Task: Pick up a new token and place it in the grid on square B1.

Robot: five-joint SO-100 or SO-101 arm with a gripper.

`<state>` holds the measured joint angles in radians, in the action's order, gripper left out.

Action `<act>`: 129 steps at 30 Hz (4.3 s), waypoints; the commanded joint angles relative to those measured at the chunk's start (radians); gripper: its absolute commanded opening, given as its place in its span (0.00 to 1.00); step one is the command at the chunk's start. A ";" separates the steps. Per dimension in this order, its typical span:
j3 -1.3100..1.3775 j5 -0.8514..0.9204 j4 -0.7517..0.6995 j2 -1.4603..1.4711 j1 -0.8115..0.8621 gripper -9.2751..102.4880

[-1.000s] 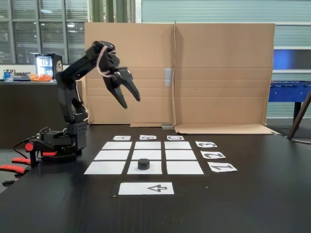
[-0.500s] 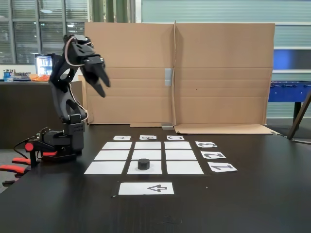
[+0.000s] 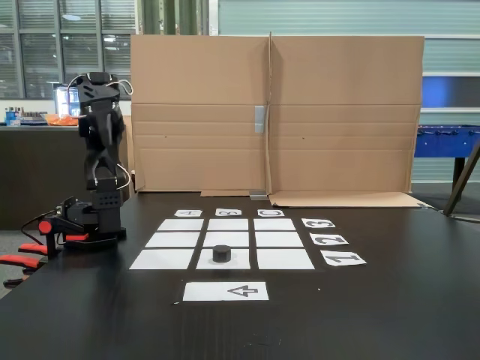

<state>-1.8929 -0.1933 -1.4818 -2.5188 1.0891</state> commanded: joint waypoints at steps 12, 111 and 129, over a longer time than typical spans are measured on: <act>-0.204 -0.005 0.018 -0.232 0.072 0.29; -0.583 -0.066 0.132 -0.532 0.221 0.18; -0.759 -0.034 0.176 -0.630 0.301 0.16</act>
<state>-2.6461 -0.2301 -1.3192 -3.1370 1.3775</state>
